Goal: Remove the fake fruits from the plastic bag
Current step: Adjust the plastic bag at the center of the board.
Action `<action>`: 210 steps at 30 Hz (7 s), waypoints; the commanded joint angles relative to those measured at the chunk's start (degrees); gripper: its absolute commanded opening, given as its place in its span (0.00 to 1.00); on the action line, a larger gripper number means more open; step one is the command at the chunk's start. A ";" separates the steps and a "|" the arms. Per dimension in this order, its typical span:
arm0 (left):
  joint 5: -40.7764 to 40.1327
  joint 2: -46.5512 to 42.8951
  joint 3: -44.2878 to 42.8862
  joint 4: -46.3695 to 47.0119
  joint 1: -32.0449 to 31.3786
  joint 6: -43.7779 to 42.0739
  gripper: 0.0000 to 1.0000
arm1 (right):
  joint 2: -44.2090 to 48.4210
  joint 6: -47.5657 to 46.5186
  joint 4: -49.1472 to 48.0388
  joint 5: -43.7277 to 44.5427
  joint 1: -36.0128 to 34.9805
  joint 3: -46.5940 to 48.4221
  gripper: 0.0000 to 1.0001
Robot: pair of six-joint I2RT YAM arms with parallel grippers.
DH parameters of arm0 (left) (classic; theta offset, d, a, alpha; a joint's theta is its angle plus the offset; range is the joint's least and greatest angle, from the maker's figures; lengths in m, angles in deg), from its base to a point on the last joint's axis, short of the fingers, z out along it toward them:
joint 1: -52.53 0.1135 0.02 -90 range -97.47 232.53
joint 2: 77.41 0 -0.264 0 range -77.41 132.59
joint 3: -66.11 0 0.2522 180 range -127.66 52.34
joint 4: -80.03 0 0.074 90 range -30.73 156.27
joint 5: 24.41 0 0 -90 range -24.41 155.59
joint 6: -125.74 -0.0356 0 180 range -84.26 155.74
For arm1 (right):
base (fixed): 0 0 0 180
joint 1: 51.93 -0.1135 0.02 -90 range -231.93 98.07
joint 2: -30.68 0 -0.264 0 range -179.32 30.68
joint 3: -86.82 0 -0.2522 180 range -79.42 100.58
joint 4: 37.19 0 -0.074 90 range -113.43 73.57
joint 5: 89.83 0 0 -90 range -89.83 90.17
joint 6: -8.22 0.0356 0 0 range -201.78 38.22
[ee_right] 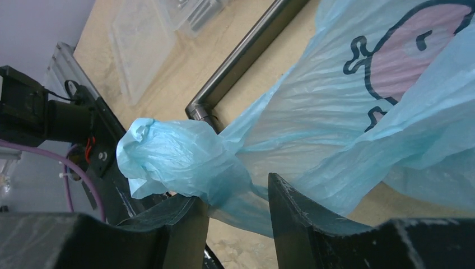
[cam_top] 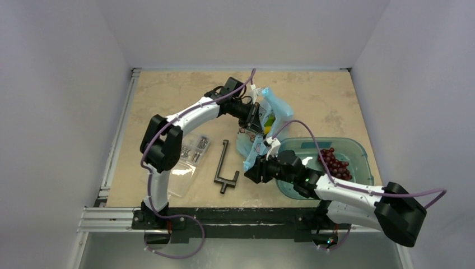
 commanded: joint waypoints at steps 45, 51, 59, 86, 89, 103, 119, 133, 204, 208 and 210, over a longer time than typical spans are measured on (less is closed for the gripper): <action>-6.47 -8.89 -1.28 -1.27 1.89 -2.80 0.00 | 7.09 7.00 42.69 34.12 6.30 31.81 0.99; -6.62 -9.65 -0.71 -0.96 2.26 -2.64 0.00 | -1.68 5.38 34.31 28.74 11.47 31.15 0.96; -8.09 -10.48 -0.93 -1.88 2.78 -3.00 0.00 | -14.68 0.98 26.71 35.37 13.28 30.46 0.71; -8.17 -21.92 0.35 -0.55 18.17 -2.85 0.00 | -20.30 -21.30 20.47 31.47 30.72 51.03 0.00; -6.75 -22.34 1.39 1.64 18.37 -1.46 0.00 | -22.51 -21.89 20.02 29.06 31.13 54.03 0.00; -1.41 -13.55 5.03 10.02 18.22 10.87 0.00 | -16.37 -21.07 37.15 20.07 31.15 54.18 0.66; -1.42 -15.28 4.87 9.11 18.22 9.95 0.00 | -22.95 -20.35 16.40 -8.46 24.86 58.40 0.96; -0.24 -14.25 3.90 8.71 18.30 10.42 0.00 | -8.54 -23.75 16.37 -14.48 21.49 44.05 0.00; -5.92 -14.62 1.30 -0.23 17.60 3.35 0.00 | -25.12 -8.76 18.22 44.97 10.22 37.77 0.45; -7.71 -15.62 1.23 -1.26 17.43 2.36 0.00 | -25.67 -11.45 18.98 47.47 19.32 37.70 0.04; -7.62 -15.46 0.51 -1.96 17.51 2.12 0.00 | -23.37 -16.41 15.54 46.46 22.33 36.57 0.00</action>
